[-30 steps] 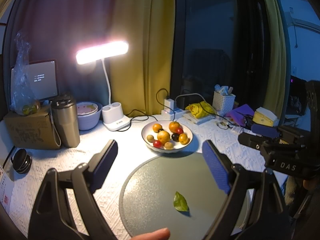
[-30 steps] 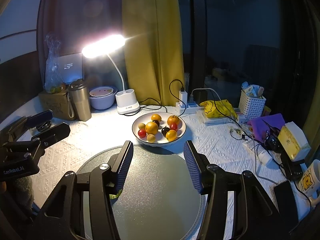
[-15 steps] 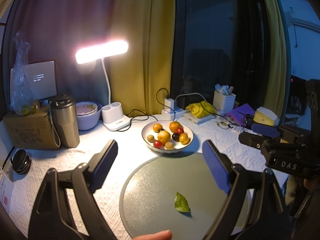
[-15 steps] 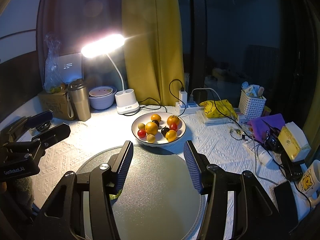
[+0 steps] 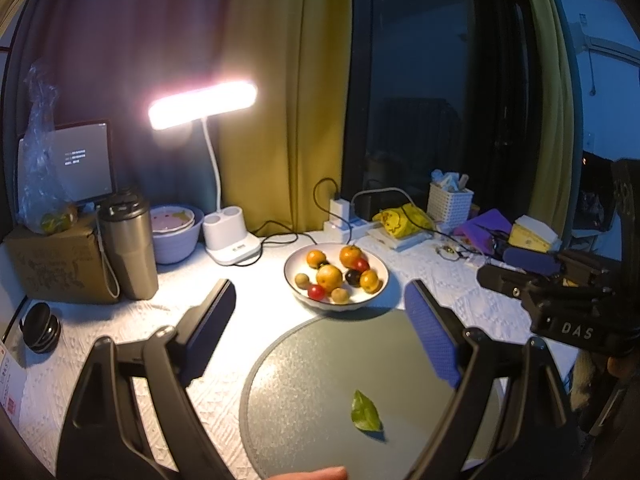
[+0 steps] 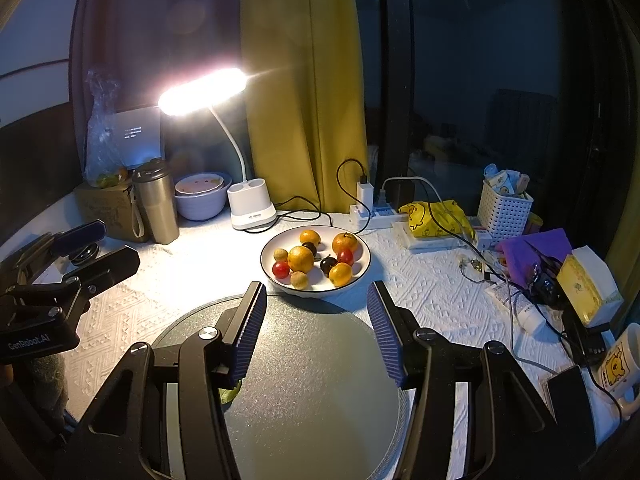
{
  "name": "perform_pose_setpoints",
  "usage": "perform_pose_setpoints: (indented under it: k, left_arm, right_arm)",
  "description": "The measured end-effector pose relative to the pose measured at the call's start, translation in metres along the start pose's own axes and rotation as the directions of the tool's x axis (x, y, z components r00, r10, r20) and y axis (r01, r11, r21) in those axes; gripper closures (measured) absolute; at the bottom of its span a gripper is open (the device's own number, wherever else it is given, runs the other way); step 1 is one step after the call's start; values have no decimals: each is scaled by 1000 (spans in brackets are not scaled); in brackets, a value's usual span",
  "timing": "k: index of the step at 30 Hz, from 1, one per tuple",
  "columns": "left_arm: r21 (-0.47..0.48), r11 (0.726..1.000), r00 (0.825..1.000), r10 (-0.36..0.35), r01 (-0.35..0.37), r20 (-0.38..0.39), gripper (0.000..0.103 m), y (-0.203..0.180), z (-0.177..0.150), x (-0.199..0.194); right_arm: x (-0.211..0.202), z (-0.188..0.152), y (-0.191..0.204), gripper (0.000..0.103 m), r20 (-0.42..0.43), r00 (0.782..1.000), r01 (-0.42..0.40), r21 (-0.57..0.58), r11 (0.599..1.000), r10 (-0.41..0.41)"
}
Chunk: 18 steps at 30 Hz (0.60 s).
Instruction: Organize fruits
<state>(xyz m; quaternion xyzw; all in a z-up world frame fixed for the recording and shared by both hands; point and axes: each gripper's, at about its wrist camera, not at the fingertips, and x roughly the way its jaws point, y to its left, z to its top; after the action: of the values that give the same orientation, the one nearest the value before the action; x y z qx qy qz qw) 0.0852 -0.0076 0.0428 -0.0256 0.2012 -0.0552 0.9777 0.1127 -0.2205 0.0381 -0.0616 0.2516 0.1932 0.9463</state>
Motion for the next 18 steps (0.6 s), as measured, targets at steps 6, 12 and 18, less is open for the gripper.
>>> perform_pose_setpoints:
  k: [6, 12, 18]
  left_arm:
    - [1, 1000, 1000, 0, 0, 1, 16, 0, -1, -2]
    - [4, 1000, 1000, -3, 3, -5, 16, -1, 5, 8]
    - [-1, 1000, 1000, -11, 11, -13, 16, 0, 4, 14]
  right_arm:
    - [2, 2, -2, 48, 0, 1000, 1, 1, 1000, -1]
    - [2, 2, -2, 48, 0, 1000, 0, 0, 1000, 0]
    - [5, 4, -5, 48, -1, 1000, 2, 5, 1000, -2]
